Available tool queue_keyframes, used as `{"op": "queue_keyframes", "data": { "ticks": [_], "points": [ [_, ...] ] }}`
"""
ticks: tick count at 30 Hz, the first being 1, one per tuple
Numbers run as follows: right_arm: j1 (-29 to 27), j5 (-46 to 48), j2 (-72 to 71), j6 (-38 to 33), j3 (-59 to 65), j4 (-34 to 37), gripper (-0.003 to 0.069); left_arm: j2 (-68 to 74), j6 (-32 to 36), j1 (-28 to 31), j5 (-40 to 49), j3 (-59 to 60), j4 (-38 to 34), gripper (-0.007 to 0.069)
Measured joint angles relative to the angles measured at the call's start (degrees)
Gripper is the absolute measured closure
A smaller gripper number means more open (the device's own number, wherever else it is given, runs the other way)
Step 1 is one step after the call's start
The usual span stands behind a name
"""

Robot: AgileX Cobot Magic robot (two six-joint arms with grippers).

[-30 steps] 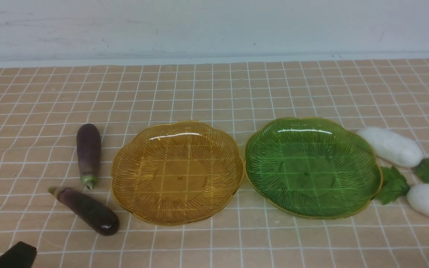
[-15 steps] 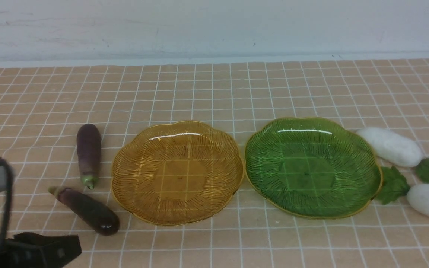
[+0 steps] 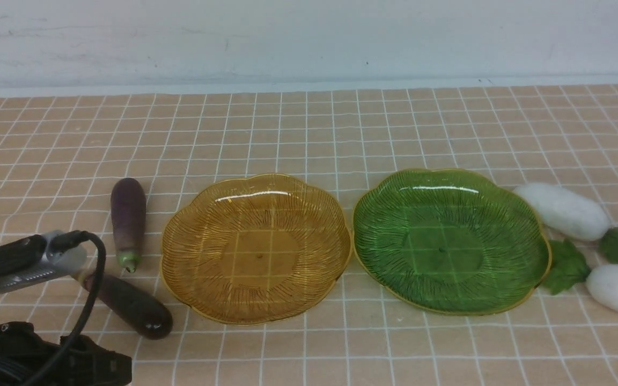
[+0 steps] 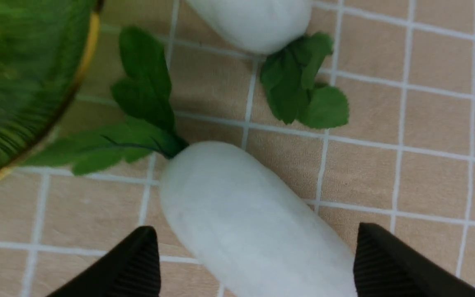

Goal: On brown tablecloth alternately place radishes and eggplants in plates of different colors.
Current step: 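Place the white radish on the plate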

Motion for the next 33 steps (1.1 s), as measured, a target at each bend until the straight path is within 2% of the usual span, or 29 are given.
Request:
{"op": "queue_keyframes", "data": {
  "ticks": [7, 13, 17, 20, 24, 27, 30, 33],
  "points": [
    [0.0, 0.0, 7.5, -3.5, -0.5, -5.1, 0.0076, 0.0, 0.7, 0.0, -0.2, 0.0, 0.0, 0.0278],
    [0.0, -1.1, 12.2, -3.6, -0.6, -7.7, 0.0075, 0.0, 0.9, 0.0, -1.2, 0.0, 0.0, 0.0278],
    [0.0, -0.4, 14.2, -3.6, -0.6, -7.5, 0.0118, 0.0, 0.9, 0.0, -1.2, 0.0, 0.0, 0.0278],
    [0.0, 1.1, 14.3, -3.6, -1.0, -7.2, 0.0193, 0.0, 0.9, 0.0, -1.3, 0.0, 0.0, 0.0278],
    [0.0, 10.5, 11.9, -3.7, -5.2, -6.8, 0.0196, 0.0, 0.9, 0.0, -1.3, 0.0, 0.0, 0.0278],
    [0.0, 17.0, 9.1, -3.6, -10.0, -5.2, 0.0196, 0.0, 0.9, 0.0, -1.3, -0.1, 0.0, 0.0278],
    [0.0, 20.2, 6.8, -3.2, -15.0, -0.3, 0.0196, 0.0, 0.9, 0.0, -1.3, -0.1, 0.0, 0.0278],
    [0.4, 18.9, 4.7, -3.1, -19.6, 10.2, 0.0196, 0.0, 0.9, 0.0, -1.3, -0.1, 0.0, 0.0278]
  ]
}}
